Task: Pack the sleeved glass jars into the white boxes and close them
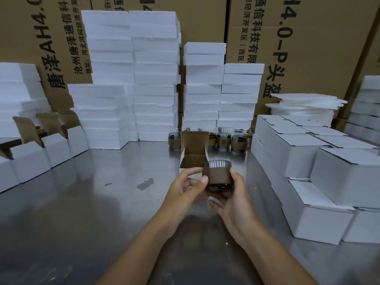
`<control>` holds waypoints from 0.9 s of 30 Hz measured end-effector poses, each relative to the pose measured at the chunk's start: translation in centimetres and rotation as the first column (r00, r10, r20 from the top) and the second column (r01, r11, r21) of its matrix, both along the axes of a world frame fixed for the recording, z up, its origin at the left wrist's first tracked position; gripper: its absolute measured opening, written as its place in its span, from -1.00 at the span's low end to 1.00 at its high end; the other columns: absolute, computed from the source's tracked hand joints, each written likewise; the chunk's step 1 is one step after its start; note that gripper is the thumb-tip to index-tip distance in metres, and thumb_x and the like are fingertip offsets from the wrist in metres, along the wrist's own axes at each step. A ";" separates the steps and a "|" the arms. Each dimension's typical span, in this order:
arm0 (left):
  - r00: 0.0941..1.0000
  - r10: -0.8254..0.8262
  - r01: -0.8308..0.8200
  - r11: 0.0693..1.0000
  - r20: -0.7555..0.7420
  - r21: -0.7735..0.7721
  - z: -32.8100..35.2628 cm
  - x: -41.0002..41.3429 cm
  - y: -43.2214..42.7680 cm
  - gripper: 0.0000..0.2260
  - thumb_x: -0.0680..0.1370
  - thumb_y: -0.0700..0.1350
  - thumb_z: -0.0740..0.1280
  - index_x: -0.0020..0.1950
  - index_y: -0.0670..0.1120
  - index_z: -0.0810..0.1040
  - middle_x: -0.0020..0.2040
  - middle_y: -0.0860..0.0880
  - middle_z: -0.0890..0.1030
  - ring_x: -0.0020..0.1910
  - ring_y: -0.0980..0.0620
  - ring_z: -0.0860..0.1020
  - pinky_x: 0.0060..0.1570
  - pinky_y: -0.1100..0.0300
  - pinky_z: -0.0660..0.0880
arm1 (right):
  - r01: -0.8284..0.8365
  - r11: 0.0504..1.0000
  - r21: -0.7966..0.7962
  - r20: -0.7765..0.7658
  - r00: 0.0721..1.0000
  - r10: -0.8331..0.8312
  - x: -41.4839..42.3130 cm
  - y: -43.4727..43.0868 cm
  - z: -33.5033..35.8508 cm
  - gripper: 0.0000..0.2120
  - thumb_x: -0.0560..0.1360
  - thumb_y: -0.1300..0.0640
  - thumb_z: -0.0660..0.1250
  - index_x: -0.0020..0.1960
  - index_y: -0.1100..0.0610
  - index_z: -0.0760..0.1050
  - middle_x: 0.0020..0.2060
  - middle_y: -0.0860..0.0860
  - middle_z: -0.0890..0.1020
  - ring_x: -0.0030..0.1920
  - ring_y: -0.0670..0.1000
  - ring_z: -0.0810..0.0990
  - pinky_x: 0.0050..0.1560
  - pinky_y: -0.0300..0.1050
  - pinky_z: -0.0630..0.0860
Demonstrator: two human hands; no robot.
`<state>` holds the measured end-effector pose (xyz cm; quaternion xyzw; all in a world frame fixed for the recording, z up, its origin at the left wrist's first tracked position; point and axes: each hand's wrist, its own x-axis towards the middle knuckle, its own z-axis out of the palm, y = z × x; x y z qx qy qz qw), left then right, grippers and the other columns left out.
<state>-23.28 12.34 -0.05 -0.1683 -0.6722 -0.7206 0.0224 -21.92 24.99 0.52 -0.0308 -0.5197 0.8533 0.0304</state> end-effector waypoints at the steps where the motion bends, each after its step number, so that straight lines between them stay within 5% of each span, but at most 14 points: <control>1: 1.000 0.005 -0.006 1.000 -0.015 -0.013 0.0 0.0 0.1 -0.58 0.34 0.19 0.36 0.16 0.12 0.51 -0.11 -0.11 0.65 -0.07 0.03 0.64 -0.08 0.23 0.56 | -0.007 1.000 -0.005 0.000 1.000 0.007 -0.1 0.0 -0.1 -0.60 0.56 -0.13 0.09 -0.01 0.11 0.58 -0.24 0.04 0.68 -0.30 -0.10 0.65 -0.24 -0.15 0.45; 7: 0.998 0.046 -0.048 0.997 -0.033 -0.064 0.1 0.2 0.1 -0.50 0.29 0.26 0.34 0.17 0.11 0.46 -0.26 0.07 0.62 -0.25 0.20 0.58 -0.22 0.34 0.46 | -0.032 0.999 0.003 -0.001 0.999 0.032 -0.2 -0.2 -0.5 -0.54 0.55 -0.19 0.05 -0.04 0.09 0.59 -0.22 0.05 0.69 -0.31 -0.10 0.65 -0.20 -0.11 0.41; 11: 0.998 0.065 -0.066 0.995 -0.023 -0.075 0.1 0.2 -0.1 -0.56 0.32 0.22 0.33 0.16 0.12 0.48 -0.18 0.00 0.65 -0.24 0.19 0.59 -0.22 0.34 0.48 | -0.031 0.999 0.016 0.008 0.999 0.031 -0.2 -0.4 -0.4 -0.56 0.56 -0.20 0.06 -0.02 0.08 0.58 -0.28 -0.01 0.69 -0.31 -0.10 0.66 -0.20 -0.11 0.42; 19: 0.995 0.093 -0.092 0.994 0.025 -0.057 -0.2 -0.4 -0.3 -0.82 0.56 -0.11 0.30 0.15 0.01 0.56 -0.05 -0.03 0.67 -0.11 0.09 0.63 -0.02 0.21 0.55 | 0.196 0.971 0.135 -0.146 0.974 -0.176 0.3 -0.5 -0.3 -0.64 0.44 -0.01 0.37 0.19 0.06 0.44 -0.03 0.02 0.65 -0.08 -0.06 0.65 -0.17 -0.23 0.52; 27: 0.989 -0.028 0.032 0.999 0.147 -0.026 0.0 -0.2 0.1 -0.72 0.64 -0.02 0.09 0.15 0.02 0.59 0.06 -0.02 0.66 0.06 0.01 0.61 0.13 0.11 0.53 | 0.332 0.851 0.407 -0.359 0.915 -0.185 0.4 -0.5 -0.9 -0.43 0.29 0.03 0.54 0.24 -0.04 0.41 0.15 0.00 0.47 0.05 -0.14 0.53 -0.22 -0.50 0.45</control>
